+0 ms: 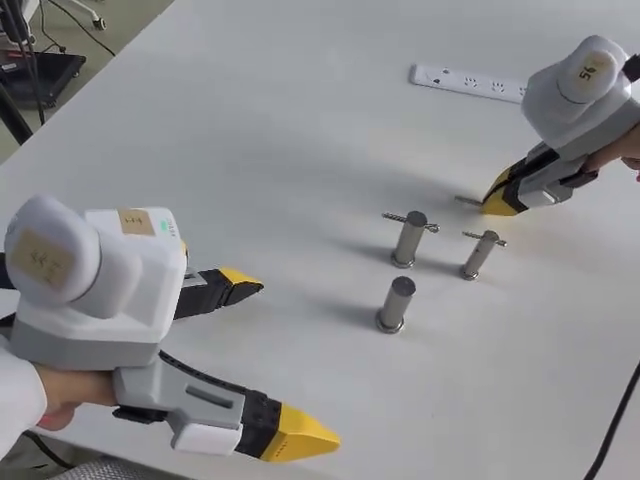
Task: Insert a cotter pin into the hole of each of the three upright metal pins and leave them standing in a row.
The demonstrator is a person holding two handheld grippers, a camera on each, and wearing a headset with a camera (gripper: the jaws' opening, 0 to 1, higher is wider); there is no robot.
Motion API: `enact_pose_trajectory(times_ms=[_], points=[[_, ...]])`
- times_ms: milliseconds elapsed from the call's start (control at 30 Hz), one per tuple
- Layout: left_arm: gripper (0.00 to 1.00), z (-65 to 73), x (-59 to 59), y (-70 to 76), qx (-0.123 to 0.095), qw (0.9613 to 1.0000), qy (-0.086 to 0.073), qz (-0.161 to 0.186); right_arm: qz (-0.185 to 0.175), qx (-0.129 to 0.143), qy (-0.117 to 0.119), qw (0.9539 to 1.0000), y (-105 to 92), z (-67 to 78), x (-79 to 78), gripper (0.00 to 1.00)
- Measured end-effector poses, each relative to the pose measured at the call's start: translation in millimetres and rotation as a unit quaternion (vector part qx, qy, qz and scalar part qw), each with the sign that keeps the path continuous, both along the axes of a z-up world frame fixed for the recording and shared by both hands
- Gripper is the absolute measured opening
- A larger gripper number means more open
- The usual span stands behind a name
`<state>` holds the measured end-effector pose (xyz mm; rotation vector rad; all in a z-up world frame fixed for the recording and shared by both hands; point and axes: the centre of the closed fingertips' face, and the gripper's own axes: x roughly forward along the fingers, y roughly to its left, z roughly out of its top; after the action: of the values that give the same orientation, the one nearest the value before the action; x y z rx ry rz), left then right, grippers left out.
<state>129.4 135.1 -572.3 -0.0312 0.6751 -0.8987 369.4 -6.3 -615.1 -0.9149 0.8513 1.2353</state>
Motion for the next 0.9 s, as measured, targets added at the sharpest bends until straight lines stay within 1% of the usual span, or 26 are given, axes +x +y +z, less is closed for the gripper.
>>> enact_pose_trajectory(times_ms=[100,133,267,433,467,533,733,800,900], points=[[0.99,-0.3,-0.8,-0.5,-0.002,1.0000,0.003,0.000,-0.003,-0.006,-0.001,1.0000,0.6,-0.5,-0.8,0.00],[0.99,-0.3,-1.0,-0.7,-0.002,1.0000,0.003,-0.001,0.020,-0.011,-0.010,0.9997,0.3,-0.7,-0.1,0.00],[0.99,2.3,-0.9,-2.8,-0.010,0.9999,0.007,0.001,0.016,-0.007,-0.015,0.9997,1.0,0.1,-3.2,0.00],[0.99,4.8,0.4,-3.6,-0.010,0.9999,0.004,-0.001,0.011,0.000,-0.020,0.9997,1.8,0.2,-4.0,0.00],[0.99,5.6,0.7,-3.6,-0.010,0.9999,0.004,-0.001,0.007,0.000,-0.020,0.9998,1.8,0.4,-4.0,0.00],[0.99,6.4,0.7,-3.0,-0.010,0.9999,0.007,0.000,0.013,-0.002,-0.026,0.9996,2.4,0.7,-5.6,0.00],[0.99,11.0,2.8,-1.6,-0.013,0.9999,0.003,0.004,0.013,0.000,-0.033,0.9994,2.1,4.9,-6.5,0.00],[0.99,11.6,2.5,-1.8,-0.016,0.9998,0.010,0.006,0.017,0.004,-0.037,0.9992,2.4,9.0,-7.5,0.00],[0.99,11.4,3.0,-1.5,-0.010,0.9999,0.008,0.005,0.017,0.009,-0.041,0.9990,-0.3,10.4,-5.9,0.00]])
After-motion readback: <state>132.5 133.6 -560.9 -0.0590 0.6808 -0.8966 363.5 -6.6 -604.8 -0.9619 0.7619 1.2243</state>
